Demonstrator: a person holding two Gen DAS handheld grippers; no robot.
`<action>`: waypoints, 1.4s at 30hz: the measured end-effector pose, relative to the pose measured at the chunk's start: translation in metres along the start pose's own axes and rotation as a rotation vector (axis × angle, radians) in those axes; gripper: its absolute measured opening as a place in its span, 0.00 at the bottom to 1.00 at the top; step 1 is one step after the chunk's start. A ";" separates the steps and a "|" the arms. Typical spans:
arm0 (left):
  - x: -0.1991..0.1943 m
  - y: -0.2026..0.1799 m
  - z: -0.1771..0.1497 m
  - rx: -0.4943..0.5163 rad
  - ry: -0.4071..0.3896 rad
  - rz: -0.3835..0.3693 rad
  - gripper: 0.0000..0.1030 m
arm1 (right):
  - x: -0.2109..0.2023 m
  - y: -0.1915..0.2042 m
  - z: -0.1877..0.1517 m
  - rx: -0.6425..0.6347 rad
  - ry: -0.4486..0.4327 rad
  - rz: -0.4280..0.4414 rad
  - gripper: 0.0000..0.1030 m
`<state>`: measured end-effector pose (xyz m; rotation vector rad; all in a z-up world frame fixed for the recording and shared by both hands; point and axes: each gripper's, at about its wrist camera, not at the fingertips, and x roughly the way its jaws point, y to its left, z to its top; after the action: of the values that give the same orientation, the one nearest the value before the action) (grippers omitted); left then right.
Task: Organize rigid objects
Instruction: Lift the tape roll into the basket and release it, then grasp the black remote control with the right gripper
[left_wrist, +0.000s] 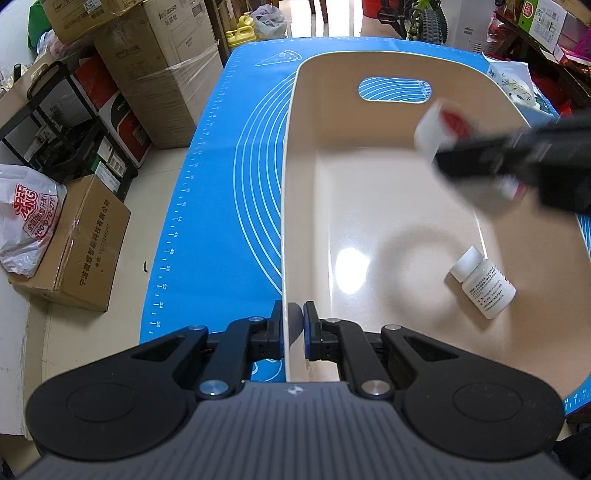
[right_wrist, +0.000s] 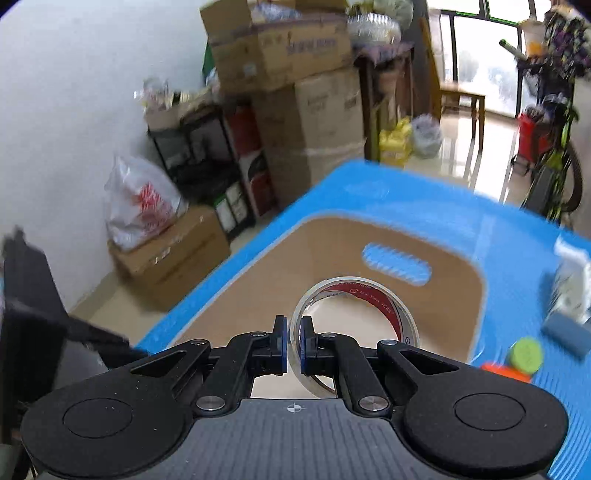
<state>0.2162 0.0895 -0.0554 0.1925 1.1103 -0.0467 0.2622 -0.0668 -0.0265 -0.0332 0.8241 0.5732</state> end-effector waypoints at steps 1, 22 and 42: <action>0.000 0.000 0.000 0.000 -0.001 -0.001 0.10 | 0.007 0.002 -0.003 0.007 0.020 0.003 0.16; 0.001 -0.001 -0.001 -0.001 -0.006 -0.009 0.10 | 0.019 0.002 -0.035 0.052 0.152 -0.013 0.56; 0.002 0.000 -0.001 0.002 -0.007 -0.014 0.10 | -0.055 -0.129 -0.053 0.282 0.136 -0.301 0.73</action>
<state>0.2163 0.0893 -0.0576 0.1861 1.1048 -0.0609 0.2602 -0.2147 -0.0486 0.0615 1.0048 0.1697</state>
